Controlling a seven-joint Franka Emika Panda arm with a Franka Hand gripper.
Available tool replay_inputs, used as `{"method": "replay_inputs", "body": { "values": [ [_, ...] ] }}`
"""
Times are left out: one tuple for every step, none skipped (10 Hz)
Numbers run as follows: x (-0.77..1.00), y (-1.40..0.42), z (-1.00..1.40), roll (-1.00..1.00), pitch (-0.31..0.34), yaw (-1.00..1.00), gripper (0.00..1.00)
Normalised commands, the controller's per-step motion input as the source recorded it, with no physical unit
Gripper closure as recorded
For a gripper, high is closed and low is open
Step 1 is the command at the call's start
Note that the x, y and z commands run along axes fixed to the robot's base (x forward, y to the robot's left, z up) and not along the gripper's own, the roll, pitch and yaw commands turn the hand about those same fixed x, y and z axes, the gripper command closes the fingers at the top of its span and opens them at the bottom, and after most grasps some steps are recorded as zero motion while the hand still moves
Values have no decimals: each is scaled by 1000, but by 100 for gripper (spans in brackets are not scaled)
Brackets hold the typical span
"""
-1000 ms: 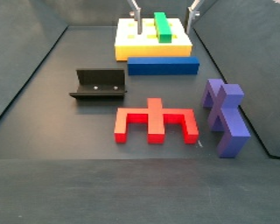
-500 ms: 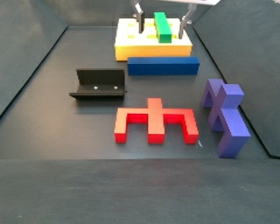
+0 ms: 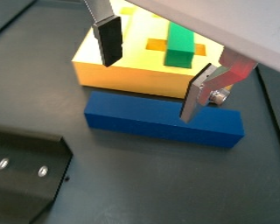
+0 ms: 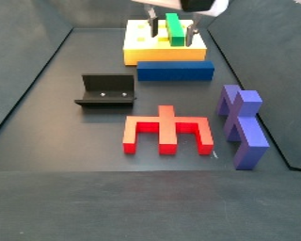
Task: Pick up the blue object. Move up. Move to above the board. Insert the blue object.
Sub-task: Pick up the blue object.
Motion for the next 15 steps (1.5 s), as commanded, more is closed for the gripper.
{"method": "replay_inputs", "body": {
  "values": [
    [0, -277, -289, 7, 0, -926, 0],
    [0, -174, -311, 0, 0, -989, 0],
    [0, 0, -351, 0, -3, -1000, 0],
    [-140, 9, -397, 0, -14, -951, 0],
    [-254, 49, -440, 0, -44, -871, 0],
    [-297, 46, -434, -16, -70, -840, 0],
    [-326, 0, -369, -14, -80, -743, 0],
    [-389, 0, -346, -4, -89, -691, 0],
    [-254, 0, -249, 0, -57, -671, 0],
    [0, -71, -249, 0, 0, -640, 0],
    [131, 0, -329, 19, 66, -589, 0],
    [146, -91, -186, 124, 111, -457, 0],
    [160, -171, -120, 211, 137, -431, 0],
    [129, -109, -131, 247, 147, -414, 0],
    [63, -134, -66, 313, 130, -383, 0]
  ]
}}
